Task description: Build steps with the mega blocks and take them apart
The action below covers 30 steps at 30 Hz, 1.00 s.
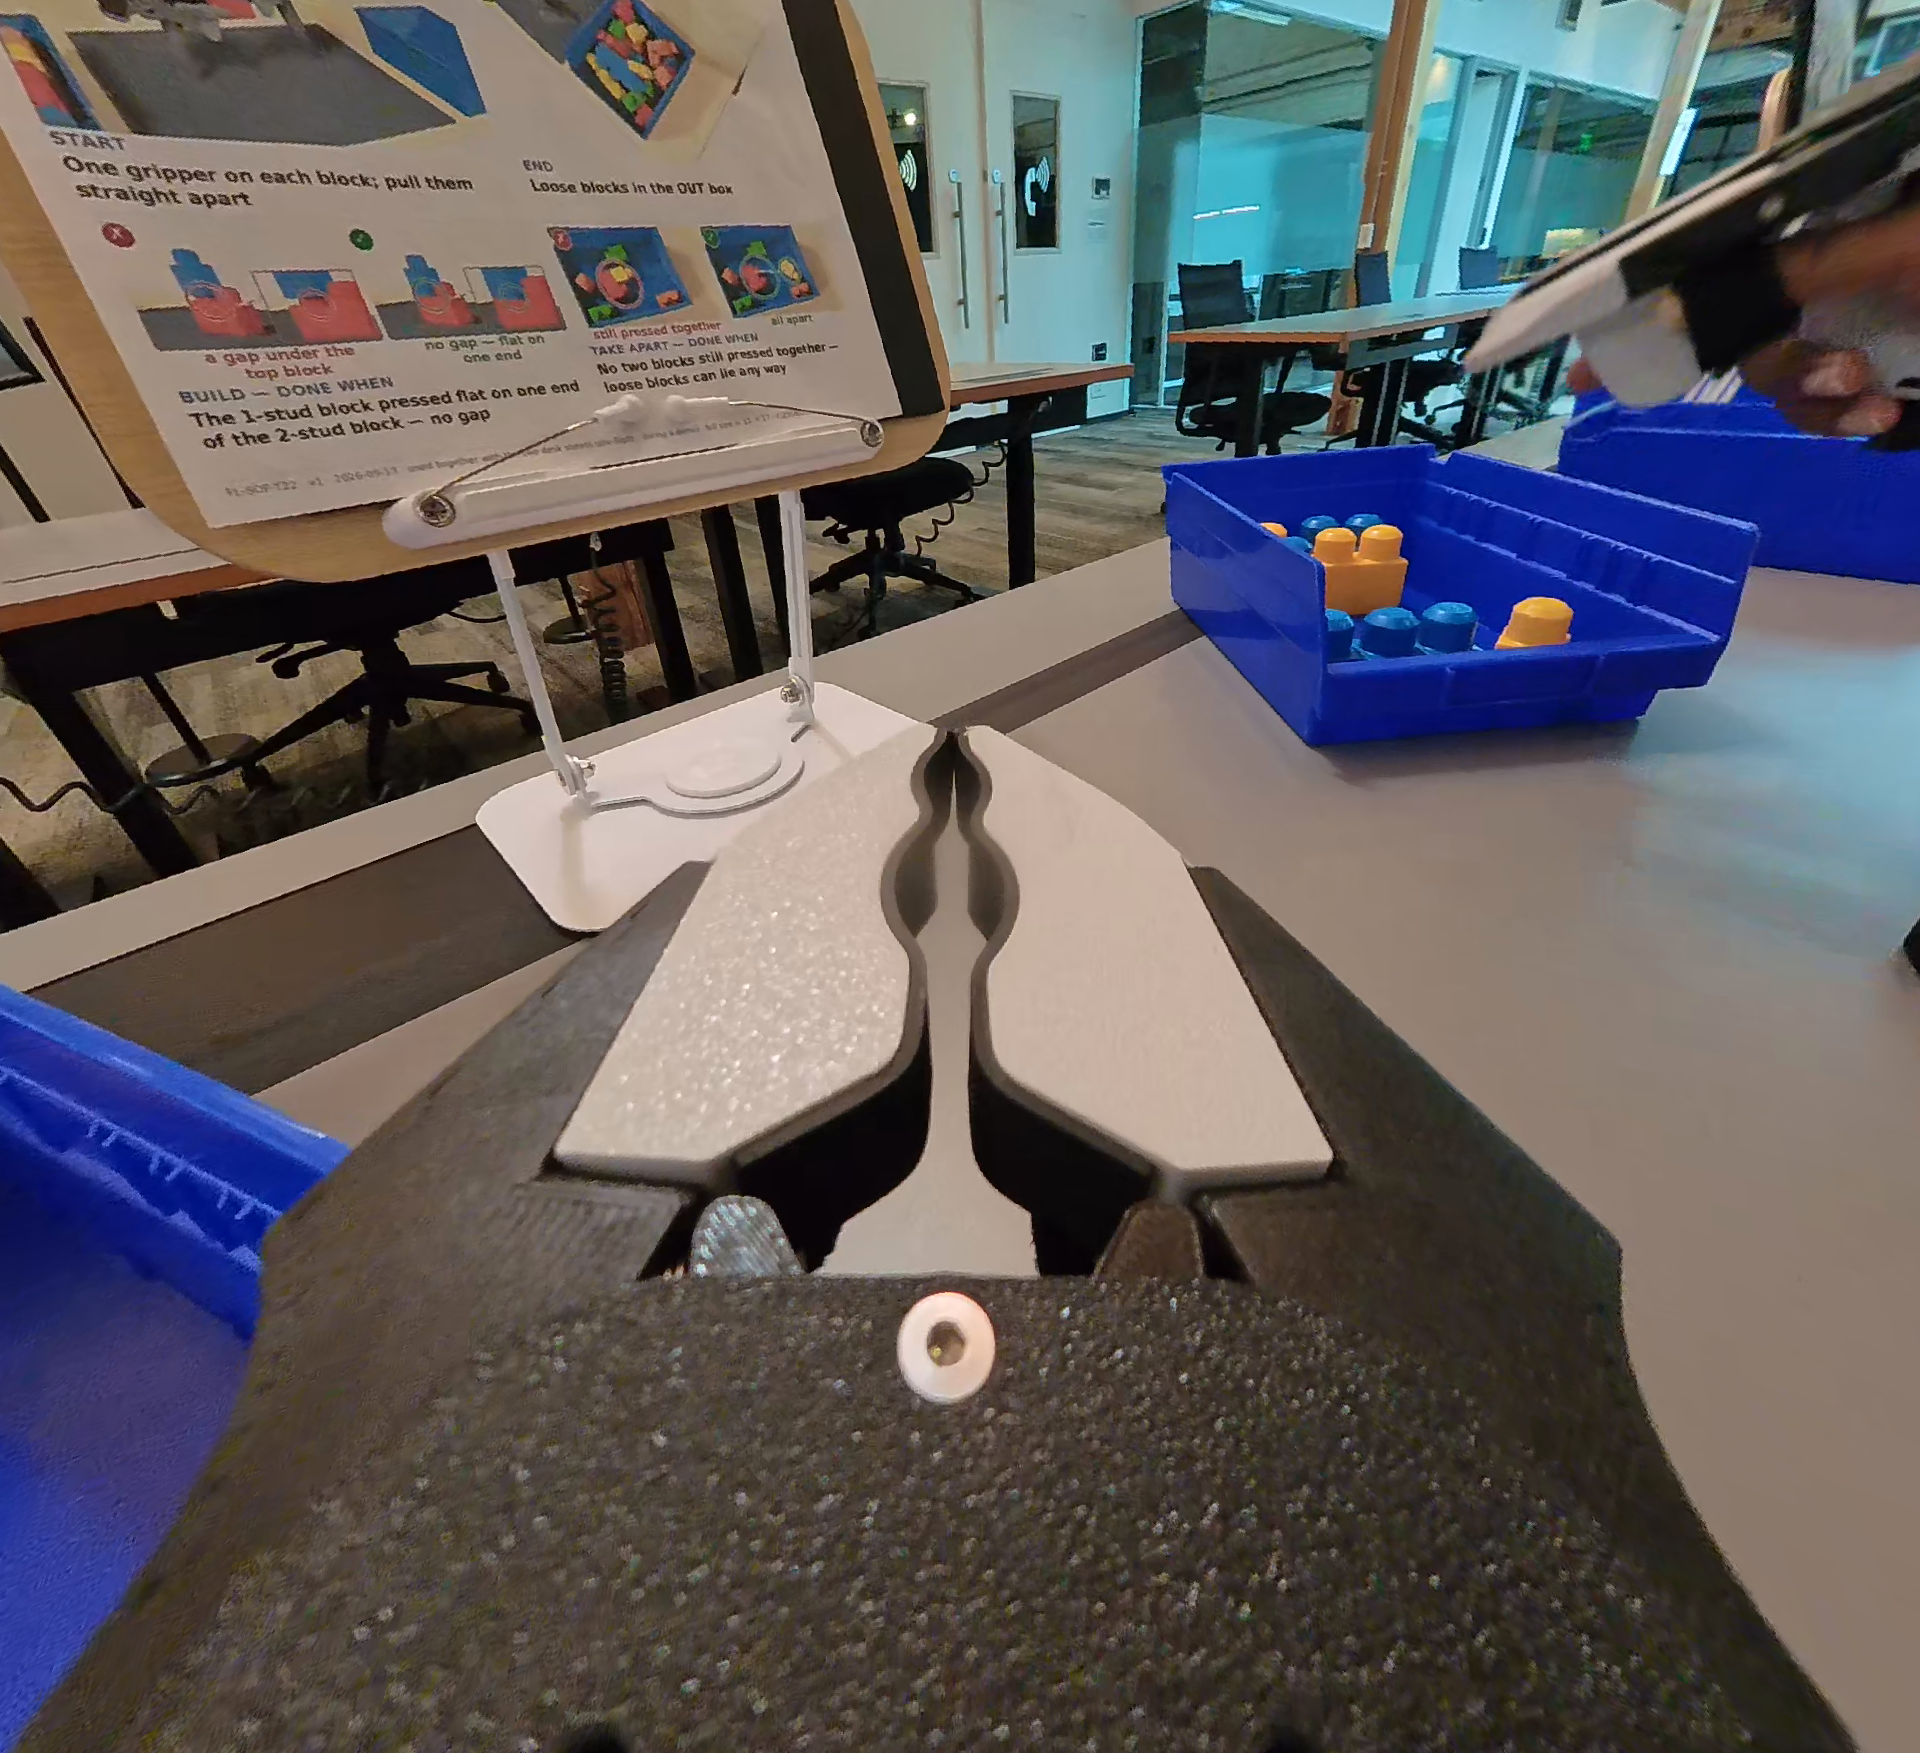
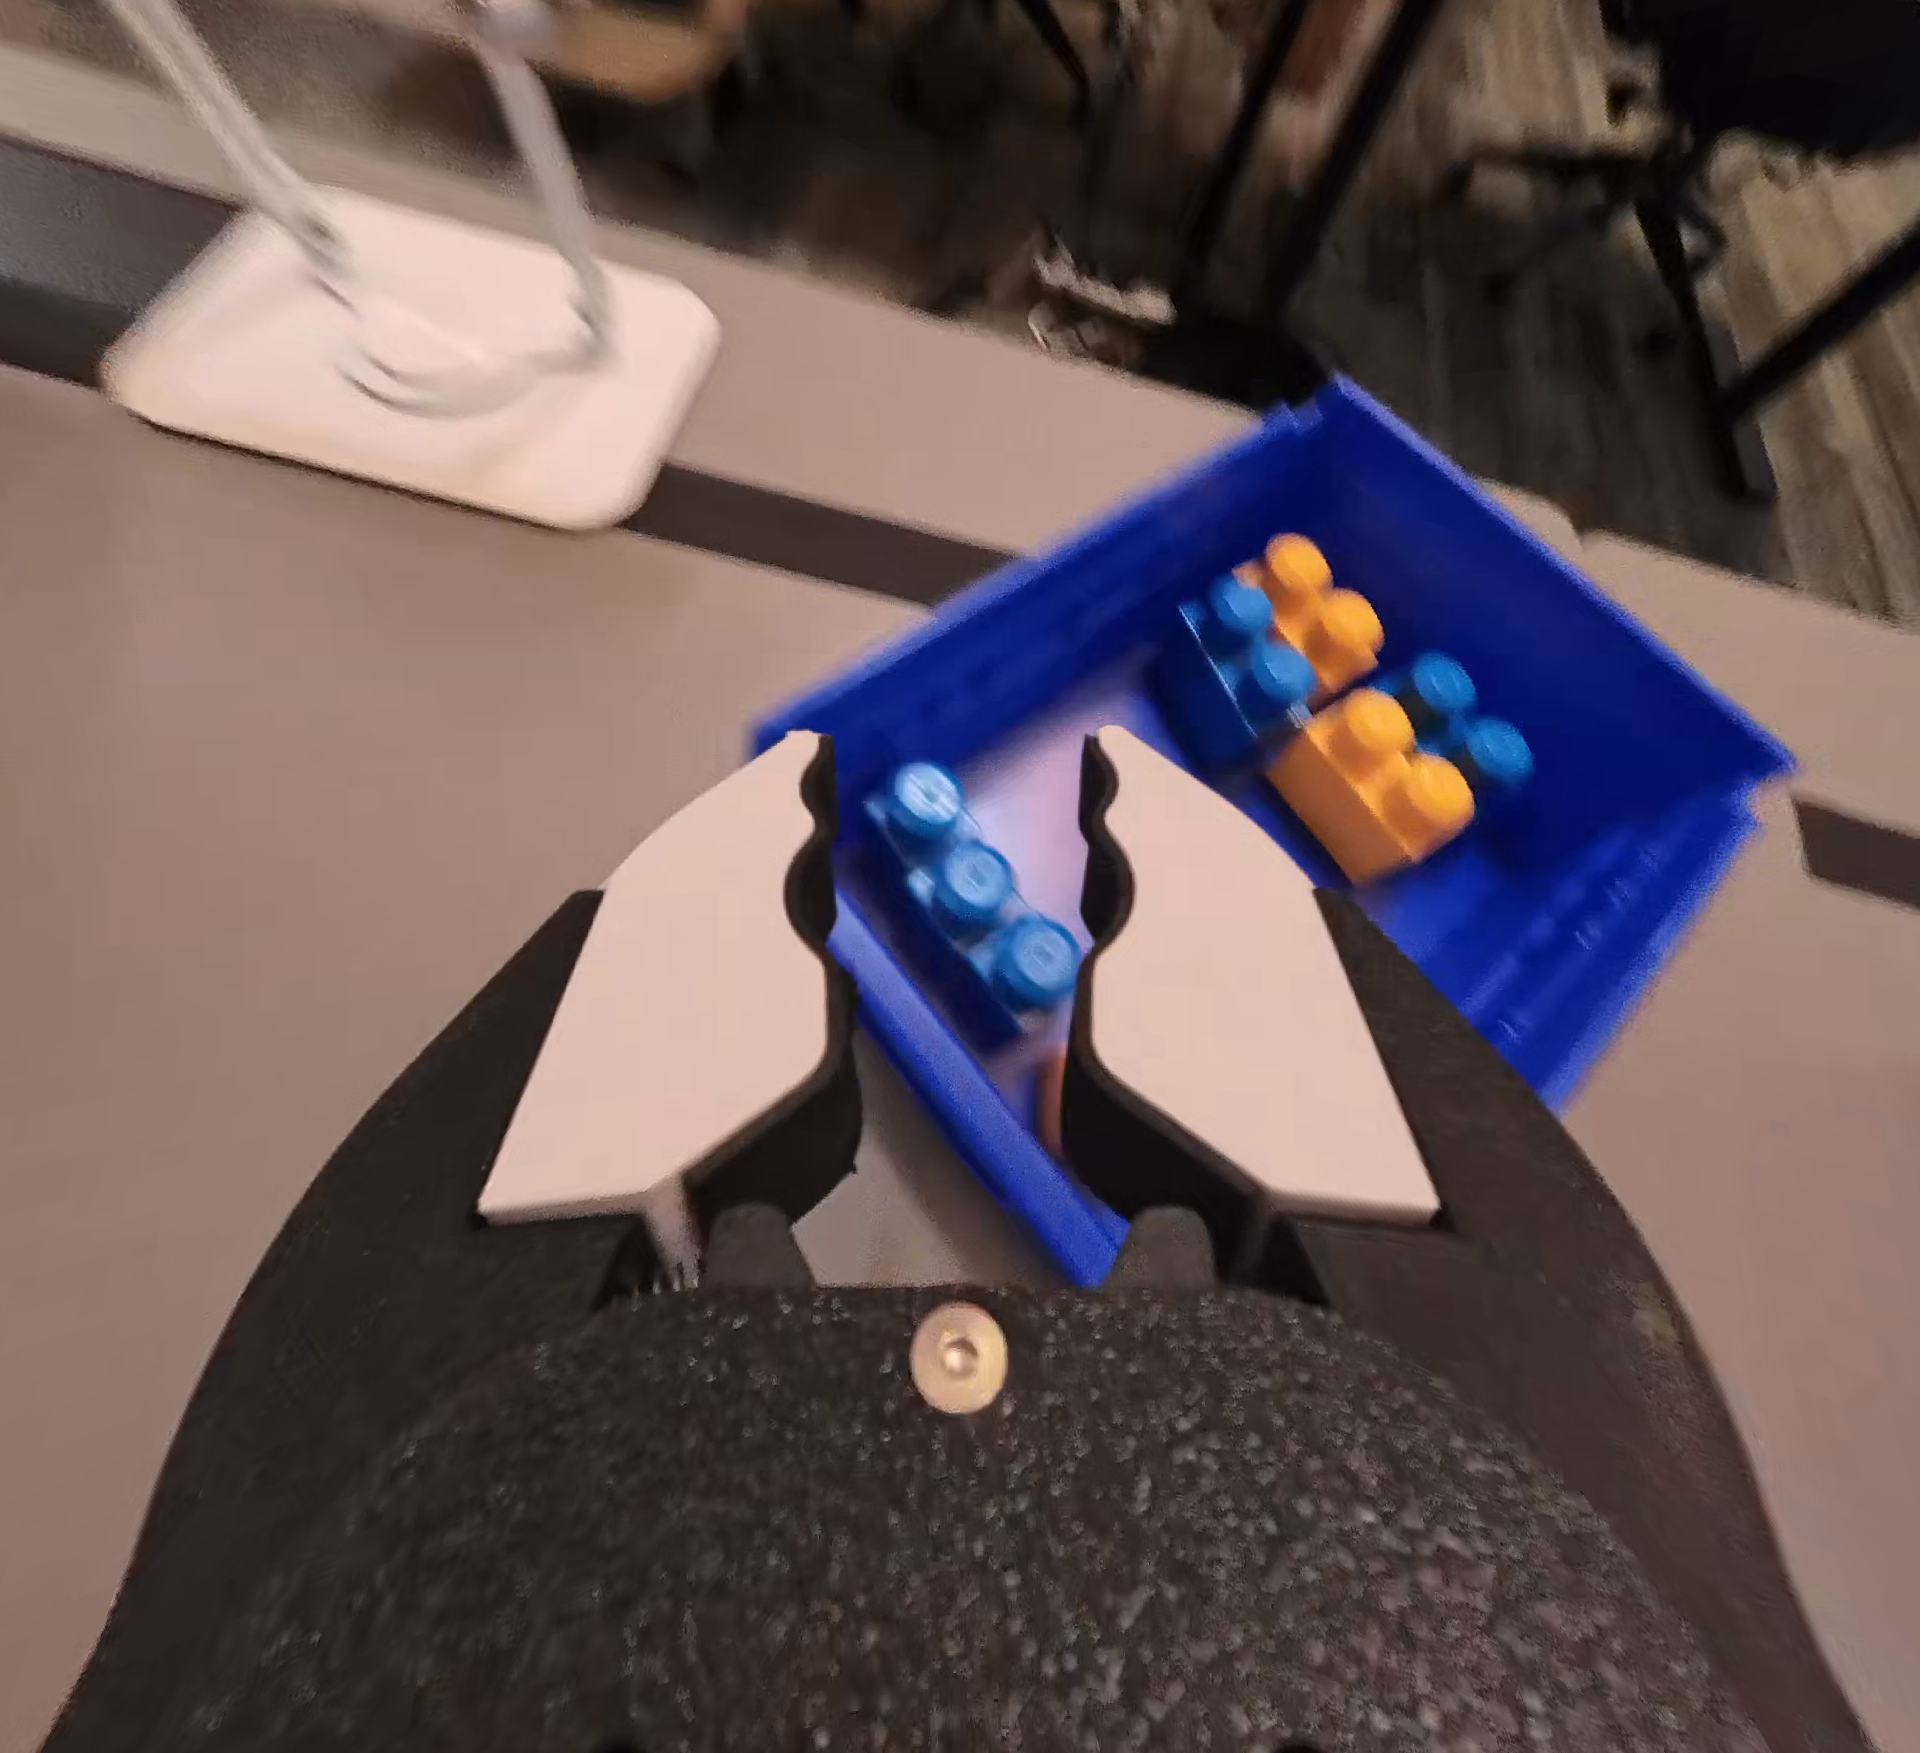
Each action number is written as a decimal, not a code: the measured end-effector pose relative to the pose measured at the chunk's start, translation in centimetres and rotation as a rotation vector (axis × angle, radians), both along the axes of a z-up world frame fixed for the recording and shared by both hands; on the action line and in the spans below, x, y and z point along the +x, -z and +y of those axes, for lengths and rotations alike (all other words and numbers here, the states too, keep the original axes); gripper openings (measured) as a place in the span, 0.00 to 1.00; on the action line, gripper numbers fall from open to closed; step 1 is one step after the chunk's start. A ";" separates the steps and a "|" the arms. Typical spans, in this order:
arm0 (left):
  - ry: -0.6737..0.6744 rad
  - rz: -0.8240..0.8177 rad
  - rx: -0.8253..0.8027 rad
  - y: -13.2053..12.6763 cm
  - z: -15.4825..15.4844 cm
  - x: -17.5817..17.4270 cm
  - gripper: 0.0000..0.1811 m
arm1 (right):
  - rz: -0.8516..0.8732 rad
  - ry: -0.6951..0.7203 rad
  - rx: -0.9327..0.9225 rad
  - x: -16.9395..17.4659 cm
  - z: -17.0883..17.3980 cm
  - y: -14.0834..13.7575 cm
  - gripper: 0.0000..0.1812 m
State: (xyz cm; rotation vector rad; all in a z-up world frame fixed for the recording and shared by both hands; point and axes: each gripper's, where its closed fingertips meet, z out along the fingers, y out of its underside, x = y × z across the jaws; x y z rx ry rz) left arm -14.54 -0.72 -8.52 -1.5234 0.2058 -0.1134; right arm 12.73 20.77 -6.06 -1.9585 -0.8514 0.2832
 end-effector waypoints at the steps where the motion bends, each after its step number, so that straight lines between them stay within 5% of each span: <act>1: -0.002 0.002 0.000 0.0 0.0 0.0 0.00 | 0.056 -0.044 0.033 -1.3 -0.9 -1.1 0.24; 5: -0.032 0.012 -0.001 0.0 0.0 -0.6 0.00 | 0.233 -0.223 0.071 -6.3 -4.7 -2.6 0.23; 12: -0.239 0.000 0.003 -0.2 -0.5 -5.2 0.00 | 0.426 -0.364 0.096 -12.2 -8.8 1.1 0.18; 18: -0.593 0.042 -0.020 0.5 -3.0 -13.7 0.03 | 0.445 -0.329 0.052 -13.2 -8.4 6.3 0.06; 25: -0.977 0.096 -0.184 0.2 -10.1 -24.4 0.18 | 0.444 -0.355 0.035 -13.0 -8.7 7.5 0.00; 30: -0.934 0.107 -0.513 0.9 -12.7 -28.1 0.21 | 0.458 -0.402 0.013 -13.3 -9.5 7.3 0.00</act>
